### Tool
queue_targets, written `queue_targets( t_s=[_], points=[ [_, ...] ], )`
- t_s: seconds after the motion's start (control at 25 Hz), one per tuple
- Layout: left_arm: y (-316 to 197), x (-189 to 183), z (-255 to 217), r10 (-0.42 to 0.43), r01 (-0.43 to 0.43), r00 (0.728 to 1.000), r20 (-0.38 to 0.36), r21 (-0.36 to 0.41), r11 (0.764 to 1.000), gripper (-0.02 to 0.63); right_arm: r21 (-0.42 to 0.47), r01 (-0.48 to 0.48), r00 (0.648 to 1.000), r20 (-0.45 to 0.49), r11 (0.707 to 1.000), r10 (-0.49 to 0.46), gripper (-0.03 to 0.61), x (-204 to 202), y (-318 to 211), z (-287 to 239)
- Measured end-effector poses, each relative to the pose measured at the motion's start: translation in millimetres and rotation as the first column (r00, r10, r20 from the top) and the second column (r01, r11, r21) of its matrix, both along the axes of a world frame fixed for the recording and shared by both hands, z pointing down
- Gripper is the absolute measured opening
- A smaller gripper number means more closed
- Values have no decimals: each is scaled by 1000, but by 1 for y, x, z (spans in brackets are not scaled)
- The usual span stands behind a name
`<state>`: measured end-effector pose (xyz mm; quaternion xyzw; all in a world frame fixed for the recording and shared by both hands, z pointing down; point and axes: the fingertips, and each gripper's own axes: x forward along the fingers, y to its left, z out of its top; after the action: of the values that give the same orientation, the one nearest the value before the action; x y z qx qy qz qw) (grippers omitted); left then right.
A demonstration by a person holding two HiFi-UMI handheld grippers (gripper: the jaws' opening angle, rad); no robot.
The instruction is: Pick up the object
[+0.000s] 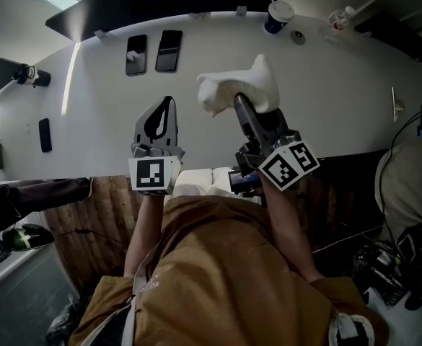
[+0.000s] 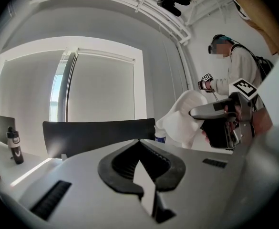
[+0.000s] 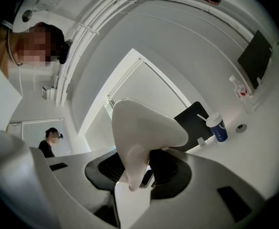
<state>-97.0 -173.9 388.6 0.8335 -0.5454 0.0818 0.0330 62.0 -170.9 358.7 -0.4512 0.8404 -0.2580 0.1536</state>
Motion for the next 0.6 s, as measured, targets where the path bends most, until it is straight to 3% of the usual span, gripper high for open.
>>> queue_targets(
  t_s=[0.48,0.6],
  points=[
    [-5,-3,-15,-1,1,1000,6,38,999,8,56,-25,995,-93,998,30,150,1,0,-11],
    [-5,-6,-21,-11,11,1000,7,43,999,8,76,-30,987,-157,997,42,150,2,-2,-14]
  ],
)
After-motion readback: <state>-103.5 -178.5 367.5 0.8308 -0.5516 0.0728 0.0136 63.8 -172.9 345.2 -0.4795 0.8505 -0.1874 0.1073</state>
